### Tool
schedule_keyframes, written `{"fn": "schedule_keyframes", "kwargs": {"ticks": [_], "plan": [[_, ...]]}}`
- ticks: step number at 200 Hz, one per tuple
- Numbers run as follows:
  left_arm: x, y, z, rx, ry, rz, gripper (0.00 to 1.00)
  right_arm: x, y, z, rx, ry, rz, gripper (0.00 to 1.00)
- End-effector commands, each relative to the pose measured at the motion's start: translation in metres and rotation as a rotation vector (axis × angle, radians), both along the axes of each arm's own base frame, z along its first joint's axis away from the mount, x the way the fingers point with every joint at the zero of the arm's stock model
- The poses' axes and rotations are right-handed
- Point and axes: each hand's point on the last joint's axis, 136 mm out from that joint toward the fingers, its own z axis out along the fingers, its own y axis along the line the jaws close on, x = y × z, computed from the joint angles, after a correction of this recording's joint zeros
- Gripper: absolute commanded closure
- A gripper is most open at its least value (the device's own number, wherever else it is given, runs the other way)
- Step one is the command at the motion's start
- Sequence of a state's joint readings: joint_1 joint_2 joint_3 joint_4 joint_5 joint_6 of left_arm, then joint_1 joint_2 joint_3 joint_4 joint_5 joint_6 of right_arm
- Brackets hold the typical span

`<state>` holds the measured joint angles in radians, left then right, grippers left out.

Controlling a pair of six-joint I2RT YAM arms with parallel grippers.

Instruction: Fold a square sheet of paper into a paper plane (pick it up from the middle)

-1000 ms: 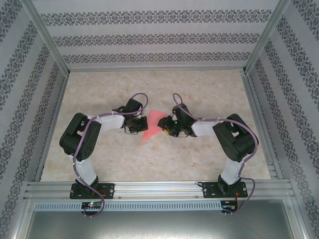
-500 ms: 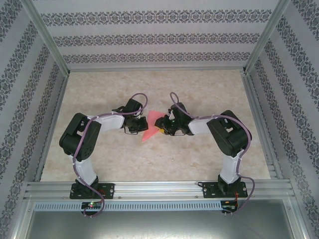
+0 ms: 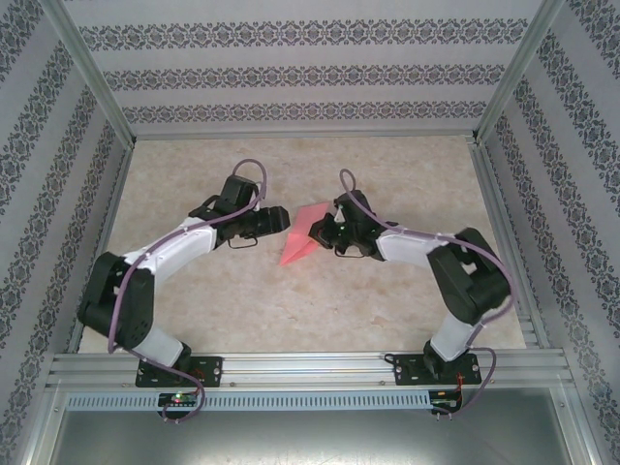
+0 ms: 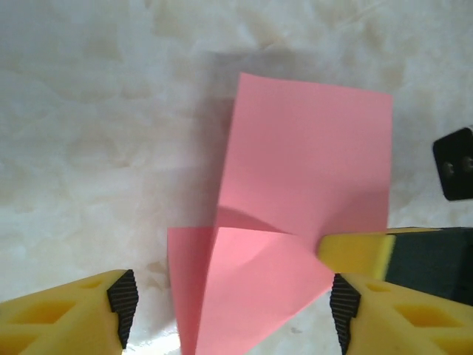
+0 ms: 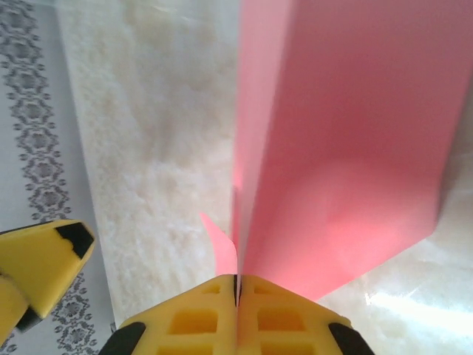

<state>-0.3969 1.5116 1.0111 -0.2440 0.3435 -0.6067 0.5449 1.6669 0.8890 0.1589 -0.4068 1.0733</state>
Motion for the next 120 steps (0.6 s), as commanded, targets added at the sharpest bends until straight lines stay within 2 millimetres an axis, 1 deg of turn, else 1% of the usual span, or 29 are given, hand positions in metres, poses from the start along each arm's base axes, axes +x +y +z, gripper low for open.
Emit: {"fn": "schedule_keyframes", "kwargs": {"ticks": [1, 13, 25, 33, 43, 56, 68, 94, 120], "plan": [[0.001, 0.006, 0.016, 0.004, -0.082, -0.011, 0.21, 0.007, -0.026, 0.022, -0.110, -0.067, -0.073, 1.00], [0.000, 0.006, 0.026, -0.005, -0.127, -0.028, 0.16, 0.006, -0.035, 0.031, -0.140, -0.079, -0.108, 1.00], [-0.002, 0.003, 0.030, -0.015, -0.165, -0.059, 0.11, 0.005, -0.041, 0.037, -0.166, -0.081, -0.138, 1.00], [-0.005, -0.001, 0.033, -0.026, -0.185, -0.091, 0.08, 0.005, -0.044, 0.038, -0.180, -0.069, -0.155, 1.00], [-0.007, -0.005, 0.034, -0.044, -0.204, -0.126, 0.04, 0.005, -0.044, 0.041, -0.188, -0.068, -0.159, 1.00], [-0.011, -0.014, 0.035, -0.074, -0.234, -0.182, 0.00, 0.004, -0.045, 0.036, -0.210, -0.032, -0.176, 1.00], [-0.013, -0.017, 0.030, -0.069, -0.251, -0.208, 0.00, 0.005, -0.042, 0.028, -0.207, 0.001, -0.189, 1.00], [-0.013, -0.022, 0.015, -0.052, -0.249, -0.231, 0.00, 0.012, -0.026, 0.018, -0.159, 0.036, -0.193, 1.00], [-0.019, -0.035, 0.000, -0.006, -0.285, -0.310, 0.00, 0.015, -0.019, 0.006, -0.171, 0.090, -0.210, 0.99]]}}
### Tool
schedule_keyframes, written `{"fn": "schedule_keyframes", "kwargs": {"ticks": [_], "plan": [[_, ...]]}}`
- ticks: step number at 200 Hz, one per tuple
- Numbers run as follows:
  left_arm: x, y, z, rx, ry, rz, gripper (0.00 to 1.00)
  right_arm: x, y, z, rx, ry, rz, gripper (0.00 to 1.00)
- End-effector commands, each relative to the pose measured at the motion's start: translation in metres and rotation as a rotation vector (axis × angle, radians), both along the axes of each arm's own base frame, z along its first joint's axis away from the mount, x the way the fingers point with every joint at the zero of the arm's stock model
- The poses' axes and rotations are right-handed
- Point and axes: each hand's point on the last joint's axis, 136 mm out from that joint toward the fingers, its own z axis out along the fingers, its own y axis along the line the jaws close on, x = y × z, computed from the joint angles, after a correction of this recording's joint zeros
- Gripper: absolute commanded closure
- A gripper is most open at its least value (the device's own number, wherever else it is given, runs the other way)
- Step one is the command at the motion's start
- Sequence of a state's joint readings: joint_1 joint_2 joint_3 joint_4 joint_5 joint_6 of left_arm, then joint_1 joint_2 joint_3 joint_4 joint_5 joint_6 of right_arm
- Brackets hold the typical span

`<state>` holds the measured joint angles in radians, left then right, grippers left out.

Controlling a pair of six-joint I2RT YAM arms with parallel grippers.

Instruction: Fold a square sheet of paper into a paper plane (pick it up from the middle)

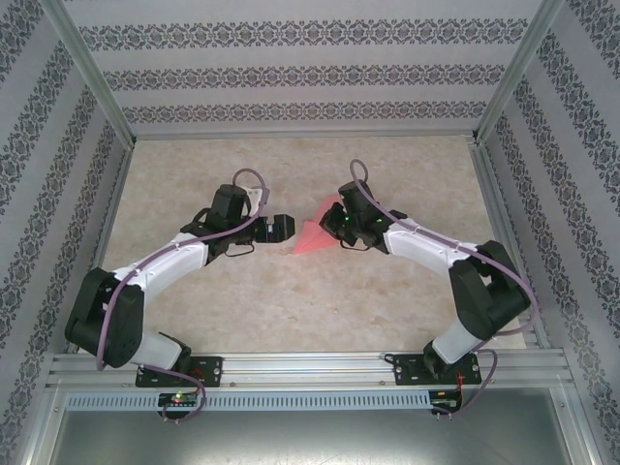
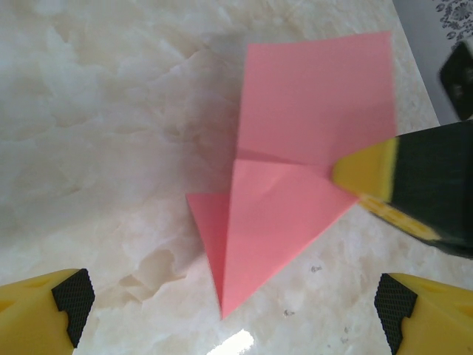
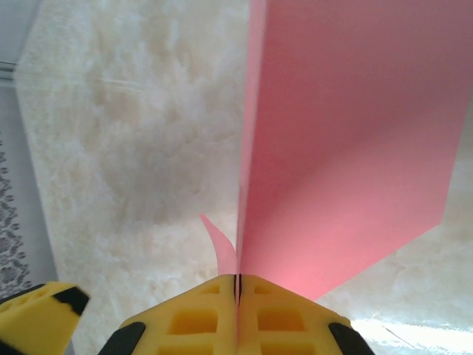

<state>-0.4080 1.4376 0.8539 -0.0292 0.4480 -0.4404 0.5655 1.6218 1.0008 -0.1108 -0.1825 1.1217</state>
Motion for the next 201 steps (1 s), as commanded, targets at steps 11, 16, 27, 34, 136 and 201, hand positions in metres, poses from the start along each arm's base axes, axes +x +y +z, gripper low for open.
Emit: {"fn": "schedule_keyframes", "kwargs": {"ticks": [11, 16, 27, 34, 136, 201], "plan": [[-0.005, -0.023, -0.010, 0.064, -0.134, -0.135, 0.00, 0.004, 0.011, -0.008, -0.004, 0.076, -0.047, 0.99], [-0.006, -0.024, -0.013, 0.083, -0.150, -0.144, 0.00, 0.003, 0.011, -0.011, -0.007, 0.092, -0.052, 0.99], [-0.007, -0.025, -0.022, 0.129, -0.176, -0.145, 0.00, 0.003, 0.010, -0.015, -0.009, 0.115, -0.073, 0.99], [-0.006, -0.024, -0.027, 0.161, -0.195, -0.138, 0.00, 0.002, 0.009, -0.017, -0.010, 0.132, -0.090, 1.00], [-0.009, -0.059, -0.059, 0.237, -0.374, -0.349, 0.19, 0.004, 0.012, -0.037, 0.063, 0.316, -0.210, 0.99], [-0.002, -0.076, -0.075, 0.216, -0.425, -0.424, 0.39, 0.001, 0.009, -0.037, 0.064, 0.358, -0.211, 0.93]]}}
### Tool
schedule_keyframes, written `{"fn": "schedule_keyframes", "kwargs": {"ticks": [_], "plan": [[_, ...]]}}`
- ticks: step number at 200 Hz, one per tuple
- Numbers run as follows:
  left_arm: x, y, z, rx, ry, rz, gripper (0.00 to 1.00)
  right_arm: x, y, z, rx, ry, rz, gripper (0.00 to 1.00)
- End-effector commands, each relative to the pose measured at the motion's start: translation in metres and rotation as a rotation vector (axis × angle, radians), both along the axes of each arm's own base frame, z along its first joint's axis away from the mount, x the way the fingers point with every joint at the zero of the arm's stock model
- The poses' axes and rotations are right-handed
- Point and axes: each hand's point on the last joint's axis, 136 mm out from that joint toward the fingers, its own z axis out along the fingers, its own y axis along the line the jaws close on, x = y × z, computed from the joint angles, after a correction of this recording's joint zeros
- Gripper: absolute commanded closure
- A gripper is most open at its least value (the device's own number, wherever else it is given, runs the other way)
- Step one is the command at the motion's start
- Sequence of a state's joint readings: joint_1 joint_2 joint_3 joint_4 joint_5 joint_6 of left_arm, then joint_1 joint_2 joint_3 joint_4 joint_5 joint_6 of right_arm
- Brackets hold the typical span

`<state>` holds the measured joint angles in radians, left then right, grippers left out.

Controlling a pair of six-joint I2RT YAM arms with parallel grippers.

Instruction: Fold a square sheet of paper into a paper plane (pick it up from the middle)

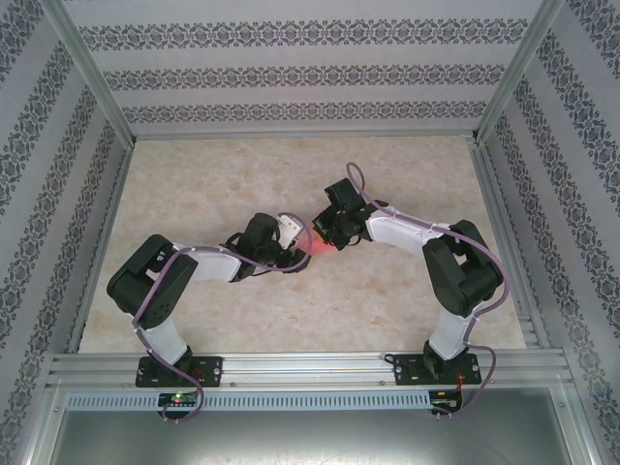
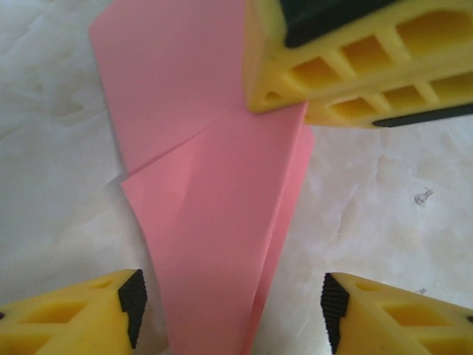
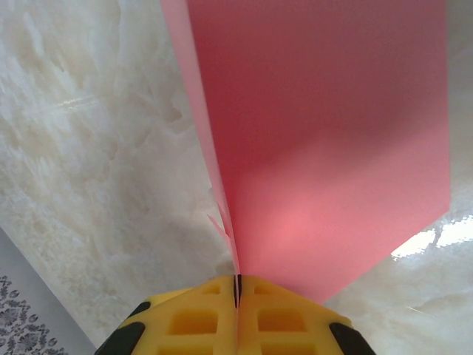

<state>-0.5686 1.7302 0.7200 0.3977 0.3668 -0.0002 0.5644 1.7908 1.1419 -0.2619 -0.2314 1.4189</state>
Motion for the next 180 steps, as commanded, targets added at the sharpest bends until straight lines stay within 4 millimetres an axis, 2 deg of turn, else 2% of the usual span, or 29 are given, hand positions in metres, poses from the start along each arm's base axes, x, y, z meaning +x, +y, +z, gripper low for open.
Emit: {"fn": "schedule_keyframes", "kwargs": {"ticks": [1, 42, 88, 119, 149, 180], "plan": [[0.010, -0.022, 0.020, -0.052, -0.102, -0.082, 0.39, 0.000, -0.001, 0.001, 0.010, 0.040, -0.014, 0.93], [0.011, -0.026, 0.020, -0.069, -0.106, -0.096, 0.49, 0.000, 0.001, -0.001, 0.019, 0.060, -0.003, 0.89], [0.012, -0.026, 0.013, -0.054, -0.099, -0.096, 0.72, -0.001, 0.001, -0.001, 0.016, 0.072, 0.008, 0.82], [0.011, -0.027, 0.009, -0.052, -0.078, -0.105, 0.80, 0.001, -0.010, 0.003, -0.001, 0.045, -0.012, 0.66], [0.009, -0.032, 0.010, -0.076, -0.042, -0.111, 0.84, 0.012, -0.019, 0.023, -0.015, -0.046, 0.022, 0.45], [0.007, -0.032, 0.007, -0.113, 0.049, -0.063, 0.86, 0.025, -0.036, 0.046, -0.063, -0.220, 0.103, 0.37]]}}
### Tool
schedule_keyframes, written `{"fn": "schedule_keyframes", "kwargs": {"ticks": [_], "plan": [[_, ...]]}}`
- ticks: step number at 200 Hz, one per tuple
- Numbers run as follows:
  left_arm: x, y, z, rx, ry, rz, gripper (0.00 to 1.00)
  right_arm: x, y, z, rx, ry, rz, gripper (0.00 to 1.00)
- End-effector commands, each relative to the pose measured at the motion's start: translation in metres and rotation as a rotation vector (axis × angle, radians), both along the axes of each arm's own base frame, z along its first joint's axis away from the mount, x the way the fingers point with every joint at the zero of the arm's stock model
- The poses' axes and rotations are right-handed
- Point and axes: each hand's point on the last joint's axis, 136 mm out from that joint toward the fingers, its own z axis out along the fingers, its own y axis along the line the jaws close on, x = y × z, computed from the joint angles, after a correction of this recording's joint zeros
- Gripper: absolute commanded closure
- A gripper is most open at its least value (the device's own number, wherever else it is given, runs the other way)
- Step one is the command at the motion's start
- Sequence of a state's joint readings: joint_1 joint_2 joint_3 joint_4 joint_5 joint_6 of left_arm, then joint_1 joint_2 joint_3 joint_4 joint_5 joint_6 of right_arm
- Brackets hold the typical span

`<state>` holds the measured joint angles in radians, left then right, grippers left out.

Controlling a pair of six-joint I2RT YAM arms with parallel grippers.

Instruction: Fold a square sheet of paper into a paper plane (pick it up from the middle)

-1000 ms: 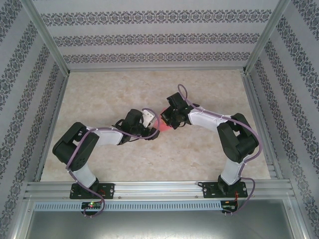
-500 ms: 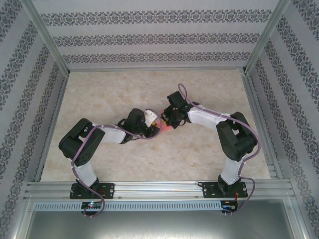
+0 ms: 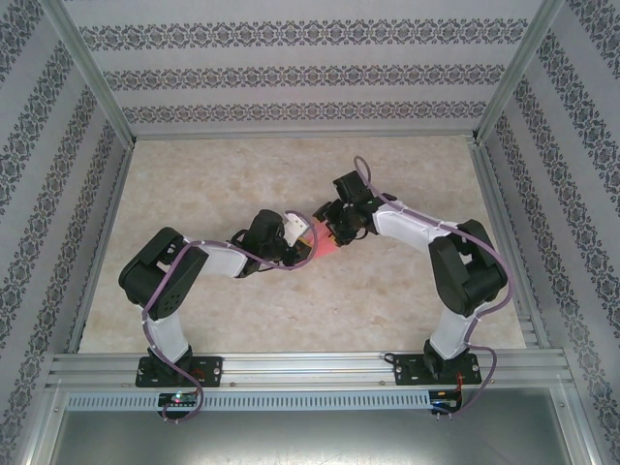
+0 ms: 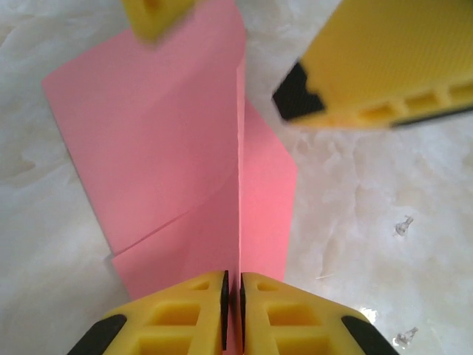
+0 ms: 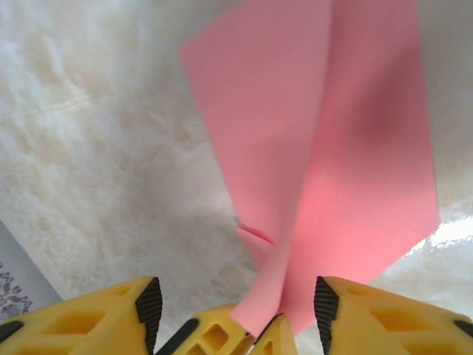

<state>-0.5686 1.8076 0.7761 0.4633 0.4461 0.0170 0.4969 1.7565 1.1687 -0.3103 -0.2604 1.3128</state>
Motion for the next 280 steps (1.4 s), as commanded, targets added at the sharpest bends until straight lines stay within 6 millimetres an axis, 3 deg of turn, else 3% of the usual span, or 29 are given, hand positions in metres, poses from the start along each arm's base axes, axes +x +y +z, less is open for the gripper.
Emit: {"fn": "schedule_keyframes", "kwargs": {"ticks": [1, 29, 58, 131, 213, 280], "plan": [[-0.003, -0.011, 0.004, -0.054, 0.078, 0.008, 0.86, 0.011, -0.016, 0.027, -0.055, -0.176, 0.072, 0.36], [-0.003, -0.012, 0.004, -0.116, 0.197, 0.084, 0.87, 0.013, -0.031, 0.029, -0.070, -0.322, 0.155, 0.36], [-0.002, -0.011, 0.006, -0.201, 0.295, 0.169, 0.87, 0.004, -0.026, 0.021, -0.066, -0.411, 0.301, 0.39], [0.000, -0.002, 0.002, -0.323, 0.376, 0.308, 0.87, -0.011, 0.001, -0.019, 0.094, -0.353, 0.389, 0.49], [0.004, 0.008, 0.002, -0.452, 0.425, 0.419, 0.87, -0.008, 0.014, -0.036, 0.130, -0.339, 0.427, 0.50], [0.006, 0.004, 0.004, -0.500, 0.497, 0.395, 0.83, -0.005, 0.016, -0.044, 0.119, -0.309, 0.436, 0.49]]}}
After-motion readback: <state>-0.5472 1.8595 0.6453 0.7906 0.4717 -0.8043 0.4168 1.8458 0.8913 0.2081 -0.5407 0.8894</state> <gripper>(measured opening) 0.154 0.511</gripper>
